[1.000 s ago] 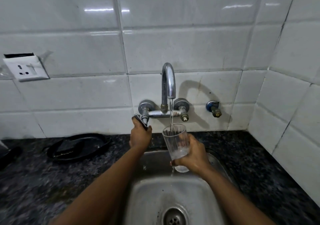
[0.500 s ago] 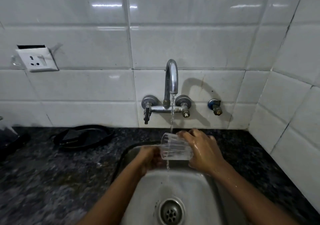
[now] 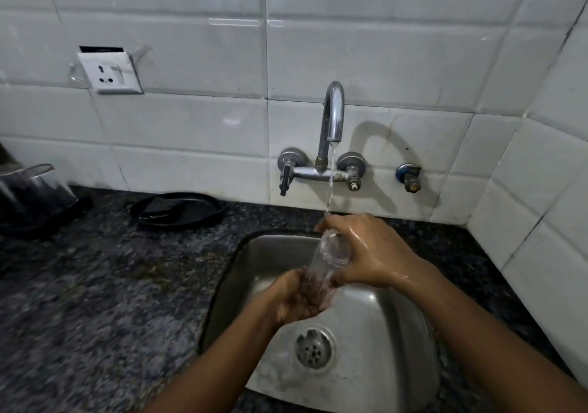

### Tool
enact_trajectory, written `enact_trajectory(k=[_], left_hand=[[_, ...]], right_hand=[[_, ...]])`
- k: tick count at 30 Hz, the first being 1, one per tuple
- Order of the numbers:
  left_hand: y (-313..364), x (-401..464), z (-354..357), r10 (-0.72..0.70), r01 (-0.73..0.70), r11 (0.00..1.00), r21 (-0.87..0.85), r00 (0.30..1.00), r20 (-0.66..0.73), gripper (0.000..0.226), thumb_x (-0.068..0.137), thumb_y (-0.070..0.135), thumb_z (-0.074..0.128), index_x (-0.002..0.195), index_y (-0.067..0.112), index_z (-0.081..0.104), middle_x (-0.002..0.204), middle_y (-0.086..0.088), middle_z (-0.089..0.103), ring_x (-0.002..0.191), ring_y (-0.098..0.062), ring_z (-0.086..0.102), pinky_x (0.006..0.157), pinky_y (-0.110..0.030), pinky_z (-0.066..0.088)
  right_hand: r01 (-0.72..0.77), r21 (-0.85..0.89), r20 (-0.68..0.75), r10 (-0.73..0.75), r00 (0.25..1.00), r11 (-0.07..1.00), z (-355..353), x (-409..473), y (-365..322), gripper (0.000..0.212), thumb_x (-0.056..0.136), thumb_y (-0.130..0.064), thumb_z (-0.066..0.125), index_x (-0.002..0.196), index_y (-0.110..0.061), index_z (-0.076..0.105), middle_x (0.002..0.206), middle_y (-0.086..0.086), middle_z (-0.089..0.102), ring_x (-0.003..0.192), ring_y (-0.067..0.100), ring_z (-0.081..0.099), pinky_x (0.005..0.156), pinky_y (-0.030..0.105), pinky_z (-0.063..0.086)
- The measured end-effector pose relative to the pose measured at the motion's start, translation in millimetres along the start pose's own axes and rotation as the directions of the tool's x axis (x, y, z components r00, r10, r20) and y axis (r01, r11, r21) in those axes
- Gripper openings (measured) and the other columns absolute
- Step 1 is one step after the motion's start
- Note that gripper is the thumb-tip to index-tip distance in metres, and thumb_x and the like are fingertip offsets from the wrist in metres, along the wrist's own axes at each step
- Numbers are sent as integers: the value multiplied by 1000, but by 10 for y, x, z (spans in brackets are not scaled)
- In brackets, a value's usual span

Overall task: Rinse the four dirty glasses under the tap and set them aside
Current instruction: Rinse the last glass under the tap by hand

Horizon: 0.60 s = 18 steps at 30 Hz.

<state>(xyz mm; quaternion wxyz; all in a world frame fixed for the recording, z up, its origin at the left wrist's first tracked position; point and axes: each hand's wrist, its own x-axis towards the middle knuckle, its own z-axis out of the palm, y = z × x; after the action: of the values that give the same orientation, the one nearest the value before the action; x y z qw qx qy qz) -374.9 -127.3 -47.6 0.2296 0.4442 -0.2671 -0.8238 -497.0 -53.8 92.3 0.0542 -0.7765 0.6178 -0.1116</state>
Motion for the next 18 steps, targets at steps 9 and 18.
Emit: enact_trajectory(k=[9,18], left_hand=[[-159,-397,-277,293,-166,777,607,949,-115,18,92,28,47,92,15,59,85,-3,59,74,-13,52,62,-23,40],[226,-856,-1384,628,-196,535,822,743,-232,24,87,32,61,66,21,57,66,3,58,66,-13,54,63,-26,42]], right_hand=[[74,44,34,-76,997,996,30,108,-286,69,53,-44,85,112,-24,55,110,-5,59,100,14,49,85,34,45],[225,-24,-298,-222,928,974,224,494,-910,57,62,-29,80,110,-23,51,109,-2,57,101,19,50,76,33,46]])
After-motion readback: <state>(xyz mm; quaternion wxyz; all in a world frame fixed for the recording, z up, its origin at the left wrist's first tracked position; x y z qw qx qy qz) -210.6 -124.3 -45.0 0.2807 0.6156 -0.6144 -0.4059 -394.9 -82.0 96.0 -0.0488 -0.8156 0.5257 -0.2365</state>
